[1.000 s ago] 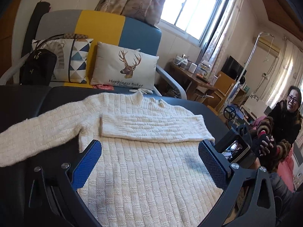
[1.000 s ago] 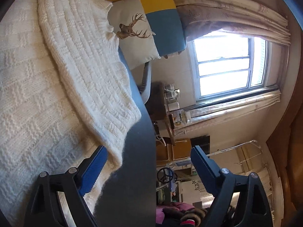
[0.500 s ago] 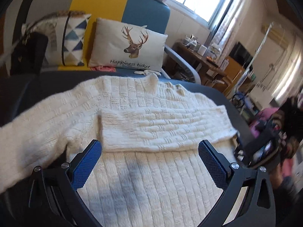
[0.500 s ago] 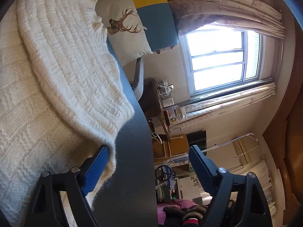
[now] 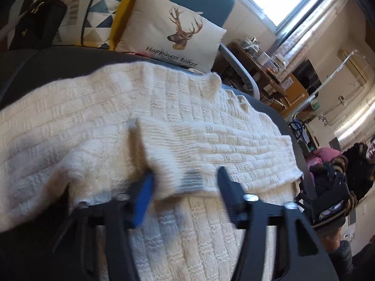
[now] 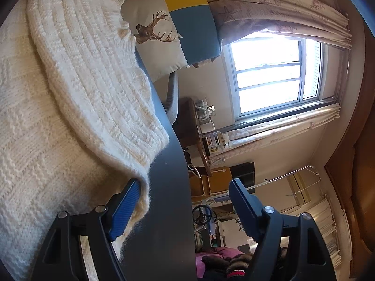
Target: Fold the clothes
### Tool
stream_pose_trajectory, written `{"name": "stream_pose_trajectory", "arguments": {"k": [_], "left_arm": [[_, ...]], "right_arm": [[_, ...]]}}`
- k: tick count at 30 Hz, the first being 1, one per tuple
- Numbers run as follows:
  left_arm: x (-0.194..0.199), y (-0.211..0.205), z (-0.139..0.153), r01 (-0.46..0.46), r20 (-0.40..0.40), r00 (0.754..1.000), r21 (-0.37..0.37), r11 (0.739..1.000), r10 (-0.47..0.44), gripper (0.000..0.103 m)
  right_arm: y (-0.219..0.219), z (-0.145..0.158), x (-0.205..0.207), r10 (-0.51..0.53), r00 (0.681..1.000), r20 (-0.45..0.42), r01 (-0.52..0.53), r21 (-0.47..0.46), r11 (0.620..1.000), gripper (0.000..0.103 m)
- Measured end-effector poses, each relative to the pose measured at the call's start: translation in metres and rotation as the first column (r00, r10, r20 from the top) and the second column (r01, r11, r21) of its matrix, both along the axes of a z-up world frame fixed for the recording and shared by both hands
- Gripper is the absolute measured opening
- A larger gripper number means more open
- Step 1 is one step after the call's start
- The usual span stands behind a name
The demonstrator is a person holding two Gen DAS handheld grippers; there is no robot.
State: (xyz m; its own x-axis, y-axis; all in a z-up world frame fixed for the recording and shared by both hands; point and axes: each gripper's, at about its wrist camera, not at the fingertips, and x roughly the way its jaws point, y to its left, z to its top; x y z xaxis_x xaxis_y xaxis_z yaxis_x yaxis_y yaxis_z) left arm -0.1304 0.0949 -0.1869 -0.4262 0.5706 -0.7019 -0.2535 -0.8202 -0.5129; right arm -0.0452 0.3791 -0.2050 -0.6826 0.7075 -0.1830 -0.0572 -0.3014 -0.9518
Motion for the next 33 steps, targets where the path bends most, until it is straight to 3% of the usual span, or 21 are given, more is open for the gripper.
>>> {"name": "stream_pose_trajectory", "arguments": {"k": [1, 5, 8, 10, 12, 15, 18, 19, 23, 24, 31, 32, 33], "left_arm": [[0.0, -0.002, -0.001, -0.008, 0.01, 1.0, 0.005, 1.0, 0.007, 0.017], [0.002, -0.001, 0.003, -0.031, -0.013, 0.999, -0.004, 1.0, 0.031, 0.011], [0.008, -0.002, 0.016, -0.054, -0.062, 0.996, 0.03, 0.998, 0.056, 0.011], [0.013, 0.001, 0.026, -0.038, -0.098, 0.994, 0.044, 0.998, 0.042, 0.011], [0.019, 0.006, 0.037, -0.008, -0.137, 0.99, 0.033, 0.999, 0.013, 0.011], [0.022, 0.008, 0.048, 0.013, -0.164, 0.986, 0.033, 0.999, -0.008, 0.011], [0.018, 0.006, 0.049, 0.013, -0.158, 0.987, 0.039, 0.999, -0.006, 0.011], [0.017, 0.006, 0.048, 0.012, -0.155, 0.988, 0.036, 0.999, -0.006, 0.011], [0.013, 0.005, 0.041, 0.004, -0.136, 0.991, 0.045, 0.999, 0.002, 0.011], [0.013, 0.004, 0.041, 0.001, -0.136, 0.991, 0.047, 0.999, 0.005, 0.011], [0.015, 0.005, 0.06, 0.018, -0.178, 0.984, 0.057, 0.998, -0.008, 0.011], [0.015, 0.006, 0.063, 0.021, -0.184, 0.983, 0.058, 0.998, -0.01, 0.011], [0.015, 0.006, 0.066, 0.023, -0.188, 0.982, 0.058, 0.998, -0.012, 0.011]], "right_arm": [[0.001, 0.001, 0.0, 0.0, 1.0, -0.002, 0.0, -0.005, 1.0, 0.079], [0.003, 0.002, -0.001, 0.009, 1.0, 0.001, -0.009, -0.019, 1.0, 0.079], [0.002, 0.004, -0.002, 0.016, 1.0, -0.015, -0.016, -0.032, 0.999, 0.059], [0.003, 0.003, -0.005, 0.013, 1.0, -0.014, -0.014, -0.048, 0.999, 0.029], [0.006, 0.0, -0.01, -0.002, 1.0, 0.002, 0.002, -0.054, 0.999, 0.015], [0.011, 0.006, -0.01, -0.016, 1.0, -0.005, 0.015, -0.098, 0.995, 0.009], [0.01, 0.009, -0.005, 0.002, 0.999, 0.039, 0.003, -0.136, 0.991, 0.011], [0.005, 0.008, 0.001, 0.024, 0.999, 0.044, -0.018, -0.12, 0.993, 0.025], [-0.008, -0.001, 0.023, 0.079, 0.994, 0.077, -0.075, -0.058, 0.995, 0.037], [-0.008, -0.003, 0.025, 0.083, 0.993, 0.087, -0.078, -0.057, 0.995, 0.047], [-0.005, -0.009, 0.002, 0.098, 0.986, 0.138, -0.095, -0.028, 0.995, 0.048], [-0.004, -0.009, -0.006, 0.085, 0.987, 0.138, -0.082, -0.028, 0.996, 0.046], [-0.002, -0.007, -0.012, 0.077, 0.988, 0.135, -0.071, -0.048, 0.996, 0.038]]}}
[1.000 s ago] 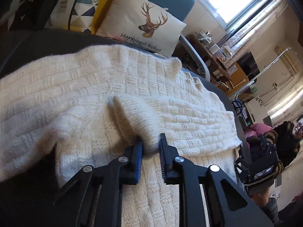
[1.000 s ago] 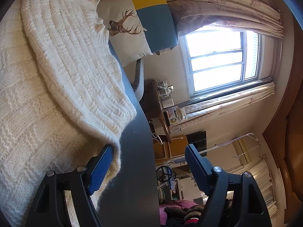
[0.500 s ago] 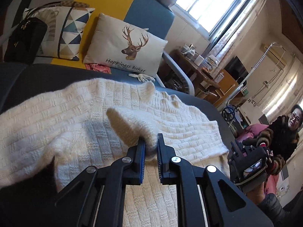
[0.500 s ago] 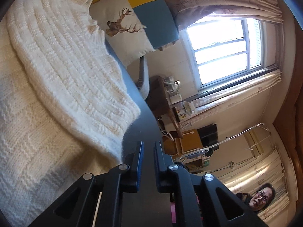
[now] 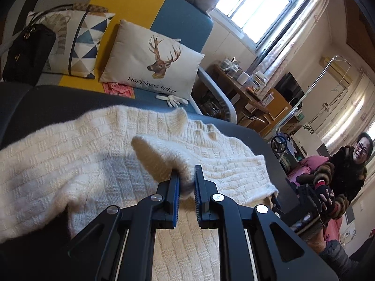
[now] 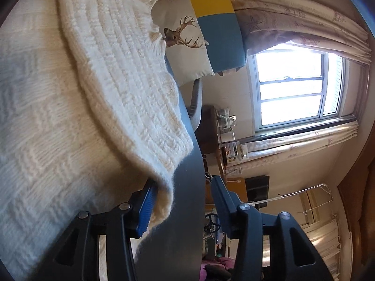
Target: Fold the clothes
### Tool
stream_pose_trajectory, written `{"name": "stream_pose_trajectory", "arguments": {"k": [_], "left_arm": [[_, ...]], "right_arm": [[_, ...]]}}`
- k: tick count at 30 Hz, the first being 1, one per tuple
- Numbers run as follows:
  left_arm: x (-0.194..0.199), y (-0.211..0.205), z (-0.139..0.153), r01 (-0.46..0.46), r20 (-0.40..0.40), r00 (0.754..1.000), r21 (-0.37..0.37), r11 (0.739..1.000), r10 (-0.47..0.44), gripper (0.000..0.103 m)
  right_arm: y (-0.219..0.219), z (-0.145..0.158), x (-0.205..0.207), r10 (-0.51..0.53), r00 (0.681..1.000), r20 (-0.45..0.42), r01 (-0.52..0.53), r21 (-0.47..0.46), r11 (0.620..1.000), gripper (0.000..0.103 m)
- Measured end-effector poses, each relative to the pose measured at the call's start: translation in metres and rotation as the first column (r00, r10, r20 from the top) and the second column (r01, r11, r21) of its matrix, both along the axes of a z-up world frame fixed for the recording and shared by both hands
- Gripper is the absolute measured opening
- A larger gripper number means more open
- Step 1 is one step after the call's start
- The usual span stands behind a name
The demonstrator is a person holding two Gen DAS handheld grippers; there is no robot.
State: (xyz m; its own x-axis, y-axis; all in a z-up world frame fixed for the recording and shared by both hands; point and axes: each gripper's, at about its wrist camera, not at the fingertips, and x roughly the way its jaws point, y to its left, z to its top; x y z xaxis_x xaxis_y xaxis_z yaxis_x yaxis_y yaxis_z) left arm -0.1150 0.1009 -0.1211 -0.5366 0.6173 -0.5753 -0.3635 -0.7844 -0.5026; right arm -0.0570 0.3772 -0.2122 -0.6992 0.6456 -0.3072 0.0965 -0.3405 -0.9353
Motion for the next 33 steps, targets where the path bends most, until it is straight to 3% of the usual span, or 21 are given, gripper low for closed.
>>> {"name": "stream_pose_trajectory", "arguments": {"k": [1, 3, 7, 10, 14, 19, 23, 25, 28, 31, 33], "left_arm": [[0.001, 0.0, 0.002, 0.001, -0.004, 1.0, -0.003, 1.0, -0.001, 0.012], [0.004, 0.0, 0.005, 0.001, -0.018, 1.0, -0.009, 1.0, -0.001, 0.012], [0.007, -0.004, 0.0, -0.011, -0.013, 1.0, -0.02, 1.0, 0.011, 0.012], [0.002, -0.006, -0.015, -0.032, 0.022, 0.999, -0.061, 0.998, 0.033, 0.012], [-0.005, -0.012, -0.04, -0.051, 0.1, 0.993, -0.104, 0.993, 0.061, 0.013], [0.005, -0.037, -0.053, -0.058, 0.18, 0.982, 0.009, 0.998, 0.055, 0.017], [0.009, -0.06, -0.056, -0.075, 0.21, 0.976, 0.052, 0.996, 0.062, 0.018], [0.008, -0.064, -0.057, -0.071, 0.219, 0.974, 0.053, 0.996, 0.058, 0.018], [0.001, -0.055, -0.054, -0.047, 0.219, 0.975, 0.066, 0.997, 0.031, 0.018], [-0.011, -0.036, -0.052, -0.021, 0.217, 0.976, 0.045, 0.999, 0.011, 0.018], [-0.022, -0.025, -0.06, -0.018, 0.258, 0.966, 0.007, 1.0, 0.016, 0.018]], "right_arm": [[0.003, 0.003, -0.004, -0.017, 1.0, -0.017, 0.017, -0.02, 1.0, 0.019], [0.012, 0.012, -0.008, -0.076, 0.997, -0.032, 0.073, -0.08, 0.994, 0.006], [0.014, 0.013, 0.005, -0.108, 0.993, -0.042, 0.101, -0.142, 0.985, 0.006], [0.01, -0.01, 0.012, -0.113, 0.993, 0.016, 0.114, -0.142, 0.983, 0.005], [0.011, -0.008, 0.013, -0.127, 0.992, 0.02, 0.129, -0.153, 0.98, 0.007], [0.005, 0.0, 0.026, -0.066, 0.995, 0.078, 0.074, -0.105, 0.992, 0.027], [0.0, 0.021, 0.054, 0.017, 0.989, 0.145, 0.007, -0.162, 0.987, 0.031], [-0.007, 0.039, 0.063, 0.058, 0.992, 0.112, -0.033, -0.216, 0.976, 0.031], [-0.018, 0.063, 0.047, 0.081, 0.996, 0.035, -0.067, -0.299, 0.952, 0.034], [-0.025, 0.064, 0.006, 0.059, 0.998, 0.017, -0.049, -0.361, 0.931, 0.034], [-0.028, 0.051, -0.017, 0.027, 0.999, 0.047, -0.008, -0.371, 0.929, 0.034]]}}
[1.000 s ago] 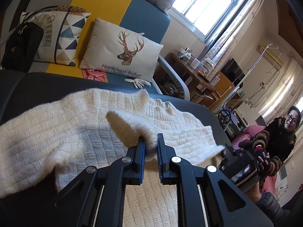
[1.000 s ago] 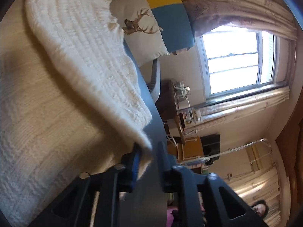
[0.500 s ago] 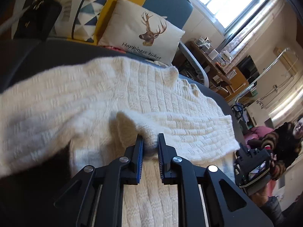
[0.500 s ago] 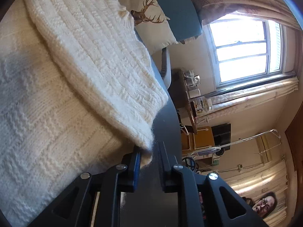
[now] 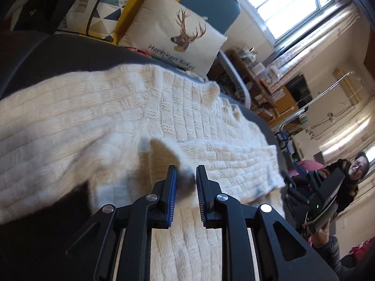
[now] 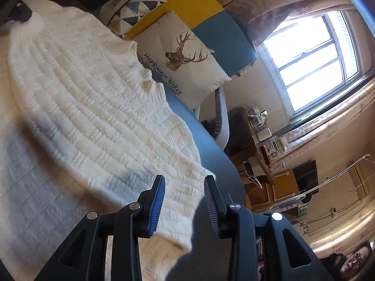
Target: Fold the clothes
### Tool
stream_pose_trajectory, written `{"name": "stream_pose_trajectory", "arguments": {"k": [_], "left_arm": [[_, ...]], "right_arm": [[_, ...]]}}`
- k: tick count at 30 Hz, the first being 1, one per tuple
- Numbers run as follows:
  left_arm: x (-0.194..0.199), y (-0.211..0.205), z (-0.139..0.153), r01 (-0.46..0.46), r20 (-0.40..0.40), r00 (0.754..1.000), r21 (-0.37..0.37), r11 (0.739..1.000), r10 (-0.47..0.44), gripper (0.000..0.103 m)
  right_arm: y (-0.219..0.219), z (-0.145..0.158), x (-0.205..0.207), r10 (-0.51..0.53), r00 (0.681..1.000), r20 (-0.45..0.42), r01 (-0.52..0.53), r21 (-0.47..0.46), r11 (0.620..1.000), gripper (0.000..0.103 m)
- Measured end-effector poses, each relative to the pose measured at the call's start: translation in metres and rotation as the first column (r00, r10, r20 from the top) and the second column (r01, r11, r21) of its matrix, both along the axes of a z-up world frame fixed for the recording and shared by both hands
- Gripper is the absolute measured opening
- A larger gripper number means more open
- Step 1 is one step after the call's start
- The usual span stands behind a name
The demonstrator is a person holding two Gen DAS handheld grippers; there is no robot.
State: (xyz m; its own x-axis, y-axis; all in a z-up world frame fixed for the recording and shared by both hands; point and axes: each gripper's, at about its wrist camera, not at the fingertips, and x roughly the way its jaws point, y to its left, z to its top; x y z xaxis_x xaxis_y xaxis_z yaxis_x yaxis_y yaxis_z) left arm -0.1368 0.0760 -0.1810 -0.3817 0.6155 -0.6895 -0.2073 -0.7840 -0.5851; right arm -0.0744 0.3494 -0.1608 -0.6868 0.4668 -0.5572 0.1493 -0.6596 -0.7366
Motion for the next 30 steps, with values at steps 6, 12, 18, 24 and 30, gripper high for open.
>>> {"name": "stream_pose_trajectory", "arguments": {"k": [6, 12, 18, 24, 30], "left_arm": [[-0.003, -0.001, -0.005, -0.063, -0.016, 0.998, -0.028, 0.998, 0.062, 0.016], [0.004, 0.005, 0.049, -0.074, -0.251, 0.966, -0.044, 0.996, 0.061, 0.005], [-0.001, -0.014, 0.027, -0.063, -0.109, 0.992, -0.023, 0.998, 0.06, 0.01], [0.009, -0.025, -0.005, -0.034, 0.012, 0.999, -0.016, 0.999, 0.034, 0.031], [0.001, -0.01, -0.007, -0.019, 0.0, 1.0, 0.017, 1.0, 0.019, 0.048]], "right_arm": [[0.001, -0.031, -0.002, -0.016, 1.0, 0.018, 0.016, -0.044, 0.999, 0.033], [0.008, -0.017, 0.001, -0.033, 0.998, -0.046, 0.03, -0.077, 0.997, 0.024], [0.01, -0.034, 0.0, -0.043, 0.999, -0.007, 0.043, -0.048, 0.998, 0.023], [0.007, -0.038, 0.005, -0.035, 0.998, -0.048, 0.035, -0.003, 0.999, 0.023], [0.008, -0.038, 0.004, -0.035, 0.998, -0.058, 0.035, 0.004, 0.999, 0.023]]}}
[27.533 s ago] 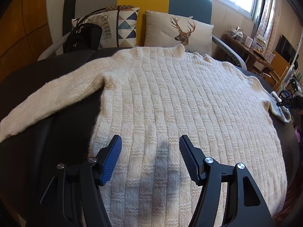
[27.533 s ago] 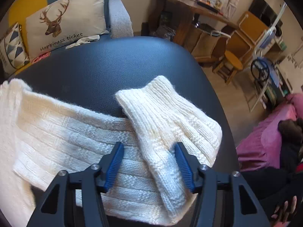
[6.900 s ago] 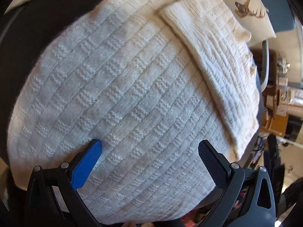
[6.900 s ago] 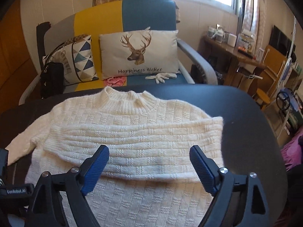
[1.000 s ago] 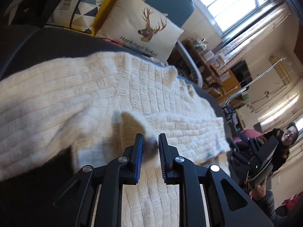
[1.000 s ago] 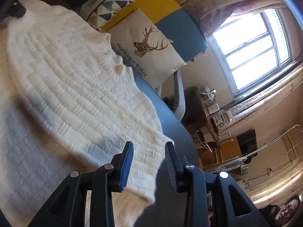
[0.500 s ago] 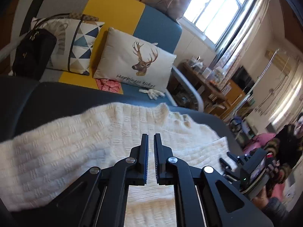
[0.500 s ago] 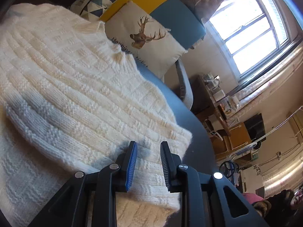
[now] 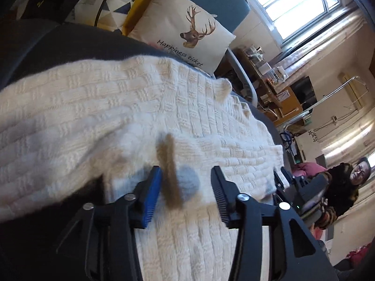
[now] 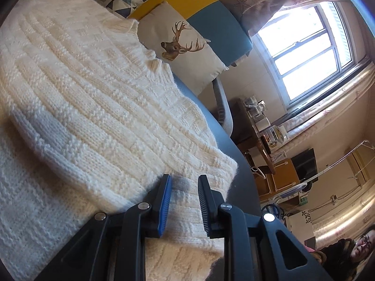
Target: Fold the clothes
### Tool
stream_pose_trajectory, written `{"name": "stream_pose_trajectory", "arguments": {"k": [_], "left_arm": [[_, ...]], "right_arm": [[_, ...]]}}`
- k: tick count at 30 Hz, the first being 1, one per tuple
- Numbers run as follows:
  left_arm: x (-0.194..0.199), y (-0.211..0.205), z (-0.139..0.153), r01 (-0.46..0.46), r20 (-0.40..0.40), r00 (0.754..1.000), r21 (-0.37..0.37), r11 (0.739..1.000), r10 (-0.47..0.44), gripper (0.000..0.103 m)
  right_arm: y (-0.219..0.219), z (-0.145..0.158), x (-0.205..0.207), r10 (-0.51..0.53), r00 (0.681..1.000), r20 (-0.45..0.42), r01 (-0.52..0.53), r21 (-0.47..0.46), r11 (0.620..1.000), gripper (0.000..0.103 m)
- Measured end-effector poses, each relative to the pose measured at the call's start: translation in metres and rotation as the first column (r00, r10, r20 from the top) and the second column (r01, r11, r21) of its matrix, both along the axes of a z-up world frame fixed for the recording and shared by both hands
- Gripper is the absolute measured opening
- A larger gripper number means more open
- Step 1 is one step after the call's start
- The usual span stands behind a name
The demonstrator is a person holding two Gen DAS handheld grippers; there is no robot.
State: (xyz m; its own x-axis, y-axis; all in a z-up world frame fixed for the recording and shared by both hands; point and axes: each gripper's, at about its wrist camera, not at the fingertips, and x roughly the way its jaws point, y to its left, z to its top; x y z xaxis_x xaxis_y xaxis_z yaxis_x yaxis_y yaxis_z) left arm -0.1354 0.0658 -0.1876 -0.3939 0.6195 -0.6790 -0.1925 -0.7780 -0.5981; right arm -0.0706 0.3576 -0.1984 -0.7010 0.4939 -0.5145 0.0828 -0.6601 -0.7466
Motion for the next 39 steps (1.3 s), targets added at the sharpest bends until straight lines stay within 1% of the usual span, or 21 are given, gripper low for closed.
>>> {"name": "stream_pose_trajectory", "arguments": {"k": [3, 5, 6, 9, 11, 14, 17, 18, 19, 20, 21, 23, 27, 28, 29, 31, 32, 33, 34, 36, 39], "left_arm": [[-0.007, 0.01, -0.001, -0.012, -0.03, 0.999, -0.02, 1.0, 0.012, 0.047], [-0.009, 0.015, 0.0, -0.018, -0.041, 0.999, -0.046, 0.999, 0.016, 0.012], [-0.009, 0.017, 0.001, -0.022, -0.051, 0.999, -0.053, 0.998, 0.02, 0.007], [0.001, 0.02, 0.016, -0.04, -0.133, 0.991, -0.062, 0.997, 0.031, 0.007], [0.007, 0.019, 0.037, -0.057, -0.208, 0.977, -0.056, 0.997, 0.044, 0.007], [0.0, 0.02, 0.061, -0.059, -0.279, 0.96, -0.099, 0.993, 0.029, 0.007], [-0.022, 0.018, 0.046, -0.08, -0.226, 0.973, -0.174, 0.982, 0.039, 0.007], [-0.028, 0.015, 0.033, -0.073, -0.177, 0.983, -0.183, 0.98, 0.04, 0.008], [-0.033, 0.011, 0.019, -0.067, -0.122, 0.992, -0.186, 0.98, 0.045, 0.009], [-0.039, 0.007, 0.004, -0.06, -0.067, 0.997, -0.188, 0.98, 0.049, 0.01], [-0.039, 0.002, 0.0, -0.066, -0.052, 0.997, -0.178, 0.982, 0.058, 0.013], [-0.033, -0.008, 0.005, -0.094, -0.064, 0.994, -0.15, 0.984, 0.085, 0.014], [-0.022, -0.017, 0.02, -0.144, -0.115, 0.985, -0.141, 0.979, 0.129, 0.018], [-0.021, -0.015, 0.02, -0.138, -0.118, 0.986, -0.145, 0.98, 0.121, 0.022], [-0.021, -0.012, 0.018, -0.124, -0.109, 0.988, -0.154, 0.98, 0.108, 0.025], [-0.022, -0.001, 0.009, -0.092, -0.084, 0.994, -0.223, 0.97, 0.075, 0.026], [-0.022, 0.003, 0.008, -0.083, -0.082, 0.995, -0.242, 0.967, 0.065, 0.026], [-0.018, 0.004, 0.011, -0.087, -0.098, 0.993, -0.25, 0.964, 0.064, 0.026], [-0.015, 0.005, 0.015, -0.095, -0.12, 0.991, -0.256, 0.962, 0.065, 0.026], [-0.006, 0.004, 0.026, -0.106, -0.166, 0.984, -0.26, 0.96, 0.064, 0.026], [0.007, -0.001, 0.041, -0.118, -0.22, 0.974, -0.247, 0.962, 0.063, 0.033]], "right_arm": [[-0.001, 0.0, -0.001, 0.005, 1.0, 0.004, -0.005, 0.011, 1.0, 0.023], [0.0, 0.0, -0.001, 0.005, 1.0, 0.005, -0.005, 0.008, 1.0, 0.023], [0.0, 0.0, -0.001, 0.003, 1.0, 0.004, -0.003, 0.003, 1.0, 0.023], [0.001, 0.005, 0.0, 0.0, 1.0, -0.003, 0.0, -0.011, 1.0, 0.023], [0.001, 0.011, 0.001, -0.001, 1.0, -0.018, 0.001, -0.015, 1.0, 0.022], [-0.002, 0.022, 0.0, -0.006, 0.999, -0.053, 0.005, -0.009, 1.0, 0.022], [-0.006, 0.01, -0.011, -0.013, 1.0, 0.002, 0.013, 0.011, 1.0, 0.025], [-0.008, 0.001, -0.014, -0.016, 0.999, 0.034, 0.016, 0.018, 1.0, 0.022], [-0.011, -0.005, -0.013, -0.013, 0.999, 0.037, 0.012, 0.034, 0.999, 0.013], [-0.014, -0.006, -0.012, -0.006, 1.0, 0.03, 0.005, 0.044, 0.999, 0.012], [-0.015, -0.006, -0.011, -0.007, 0.999, 0.033, 0.005, 0.056, 0.998, 0.012], [-0.015, -0.001, -0.009, 0.002, 0.999, 0.036, -0.005, 0.07, 0.998, 0.015], [-0.02, 0.021, -0.01, 0.028, 0.996, -0.082, -0.016, 0.142, 0.99, 0.027], [-0.02, 0.023, -0.015, 0.027, 0.995, -0.101, -0.009, 0.173, 0.985, 0.028], [-0.018, 0.019, -0.023, 0.015, 0.996, -0.09, 0.003, 0.197, 0.98, 0.028], [-0.004, 0.002, -0.04, -0.051, 0.998, -0.026, 0.055, 0.212, 0.976, 0.028], [0.005, -0.006, -0.047, -0.093, 0.995, 0.03, 0.086, 0.186, 0.979, 0.025], [0.013, -0.006, -0.048, -0.119, 0.992, 0.041, 0.112, 0.133, 0.985, 0.012], [0.019, -0.005, -0.048, -0.139, 0.989, 0.05, 0.134, 0.088, 0.987, 0.015], [0.02, 0.002, -0.046, -0.133, 0.99, 0.037, 0.13, 0.083, 0.988, 0.021], [0.023, 0.022, -0.05, -0.133, 0.991, 0.0, 0.133, 0.011, 0.991, 0.03]]}}
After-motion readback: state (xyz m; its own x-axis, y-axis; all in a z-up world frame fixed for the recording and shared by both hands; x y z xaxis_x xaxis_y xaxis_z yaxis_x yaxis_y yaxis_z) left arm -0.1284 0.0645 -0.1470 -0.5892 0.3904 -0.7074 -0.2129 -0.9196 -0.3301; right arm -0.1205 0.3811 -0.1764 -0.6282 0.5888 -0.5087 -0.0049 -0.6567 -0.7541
